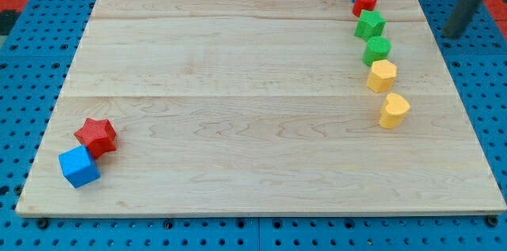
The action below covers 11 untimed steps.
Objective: Push the blue triangle towards the red star
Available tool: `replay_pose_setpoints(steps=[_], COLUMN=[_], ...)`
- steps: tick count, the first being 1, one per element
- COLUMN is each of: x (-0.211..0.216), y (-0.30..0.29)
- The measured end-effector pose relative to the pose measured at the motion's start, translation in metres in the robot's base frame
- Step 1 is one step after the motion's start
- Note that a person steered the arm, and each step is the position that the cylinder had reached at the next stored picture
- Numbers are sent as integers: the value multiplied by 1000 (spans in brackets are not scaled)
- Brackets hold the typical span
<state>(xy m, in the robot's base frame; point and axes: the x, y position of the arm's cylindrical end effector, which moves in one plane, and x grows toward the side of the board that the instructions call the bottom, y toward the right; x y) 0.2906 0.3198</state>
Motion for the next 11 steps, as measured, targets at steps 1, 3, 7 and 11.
replay_pose_setpoints(steps=[1,3,7,11], x=[-64,-98,-46,59], y=[-24,-65,-264,-429])
